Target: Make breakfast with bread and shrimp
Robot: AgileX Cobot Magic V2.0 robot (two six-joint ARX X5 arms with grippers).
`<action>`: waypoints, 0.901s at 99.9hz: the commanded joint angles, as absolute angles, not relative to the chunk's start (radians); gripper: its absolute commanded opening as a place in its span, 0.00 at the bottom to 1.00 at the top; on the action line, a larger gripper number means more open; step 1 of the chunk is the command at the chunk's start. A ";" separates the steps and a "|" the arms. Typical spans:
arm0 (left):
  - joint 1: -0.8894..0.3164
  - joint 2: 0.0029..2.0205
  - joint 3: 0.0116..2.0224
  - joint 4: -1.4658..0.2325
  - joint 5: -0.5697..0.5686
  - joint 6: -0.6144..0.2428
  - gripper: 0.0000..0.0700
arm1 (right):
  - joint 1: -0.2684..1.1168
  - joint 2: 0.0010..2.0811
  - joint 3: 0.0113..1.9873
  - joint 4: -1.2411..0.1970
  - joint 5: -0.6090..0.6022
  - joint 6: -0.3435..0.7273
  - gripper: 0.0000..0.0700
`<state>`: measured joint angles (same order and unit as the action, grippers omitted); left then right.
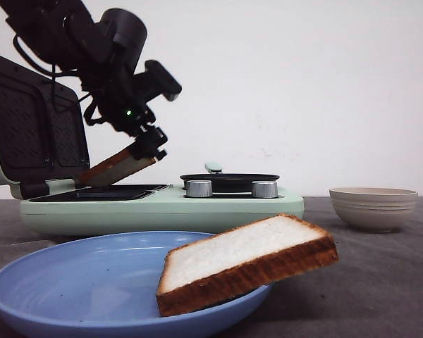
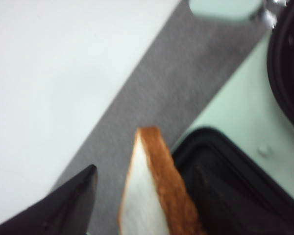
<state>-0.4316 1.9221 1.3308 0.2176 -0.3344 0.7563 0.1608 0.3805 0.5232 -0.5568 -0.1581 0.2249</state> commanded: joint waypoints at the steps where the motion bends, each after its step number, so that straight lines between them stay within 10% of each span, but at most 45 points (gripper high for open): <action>1: -0.439 1.945 1.366 0.225 -0.331 0.739 0.55 | 0.162 0.383 0.538 -0.547 -0.160 0.224 0.55; 63: -0.446 1.901 1.487 0.118 -0.282 0.552 0.56 | 0.162 0.383 0.538 -0.547 -0.160 0.224 0.55; 90: -0.440 1.744 1.488 -0.020 -0.144 0.310 0.56 | 0.162 0.383 0.538 -0.547 -0.160 0.225 0.55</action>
<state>-0.4389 1.7706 1.4635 0.0063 -0.1883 0.4313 0.1612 0.3805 0.5232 -0.5568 -0.1581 0.2249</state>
